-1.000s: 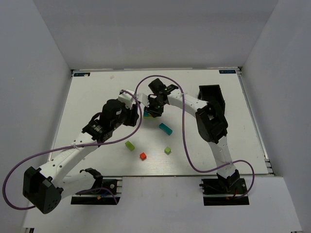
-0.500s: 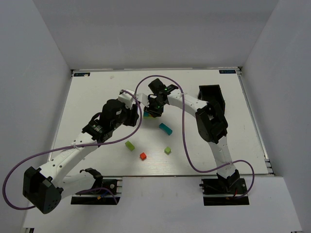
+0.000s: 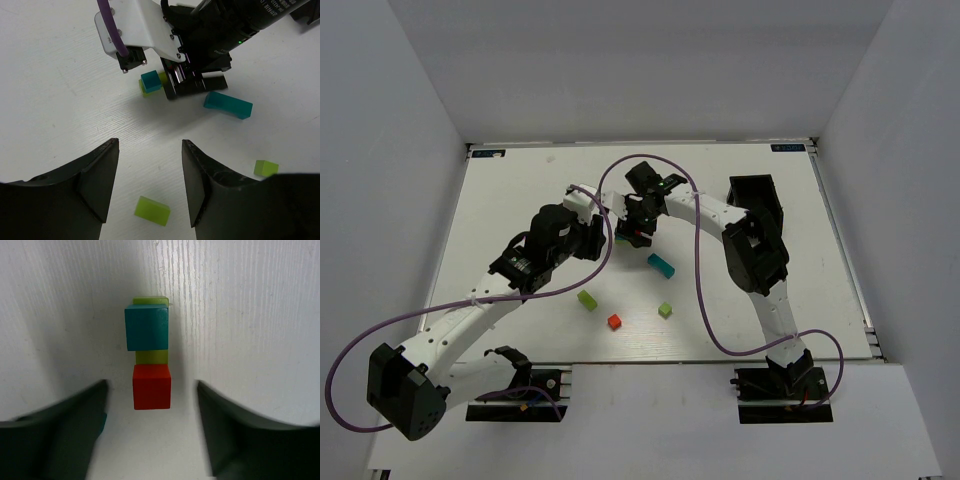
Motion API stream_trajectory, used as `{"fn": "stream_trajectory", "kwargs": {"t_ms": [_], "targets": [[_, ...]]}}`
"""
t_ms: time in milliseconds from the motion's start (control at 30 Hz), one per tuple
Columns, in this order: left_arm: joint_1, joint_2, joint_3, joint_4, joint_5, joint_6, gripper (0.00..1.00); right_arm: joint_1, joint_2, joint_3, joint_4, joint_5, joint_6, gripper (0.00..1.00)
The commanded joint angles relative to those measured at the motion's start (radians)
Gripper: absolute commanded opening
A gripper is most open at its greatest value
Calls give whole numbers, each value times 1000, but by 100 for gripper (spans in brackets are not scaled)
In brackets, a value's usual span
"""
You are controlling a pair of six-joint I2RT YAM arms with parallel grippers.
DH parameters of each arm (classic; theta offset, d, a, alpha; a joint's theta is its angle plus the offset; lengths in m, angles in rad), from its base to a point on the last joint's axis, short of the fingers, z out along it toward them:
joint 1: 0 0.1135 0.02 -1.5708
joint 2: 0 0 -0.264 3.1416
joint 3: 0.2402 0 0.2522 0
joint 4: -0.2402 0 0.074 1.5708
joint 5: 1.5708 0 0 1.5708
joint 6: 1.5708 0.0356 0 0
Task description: Build the wood block tower
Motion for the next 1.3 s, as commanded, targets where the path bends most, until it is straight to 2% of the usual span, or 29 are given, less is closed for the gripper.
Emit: {"fn": "stream_trajectory", "kwargs": {"t_ms": [0,33,700,900,1033,1100,1200,1233,1267], "targets": [[6,-27,5,12,2,6,64,5,-5,23,18,-13,2,86],[6,-27,5,12,2,6,64,7,-5,23,18,-13,2,90],[6,-36,5,12,-16,6,64,-42,-182,-132,38,-6,-26,90],[6,-36,5,12,-16,6,64,-64,-261,-242,41,11,-44,90],[6,-45,5,12,-25,6,64,-83,-346,-358,119,85,-64,90],[6,-45,5,12,-25,-3,64,-97,-386,-412,159,74,-50,90],[6,-54,5,12,-25,-3,52,-125,-425,-446,154,7,-29,90],[6,-65,-4,12,-37,-3,39,-128,-428,-442,142,-10,-23,90],[6,-65,-5,12,-37,-3,30,-136,-428,-438,115,-48,-6,90]]}}
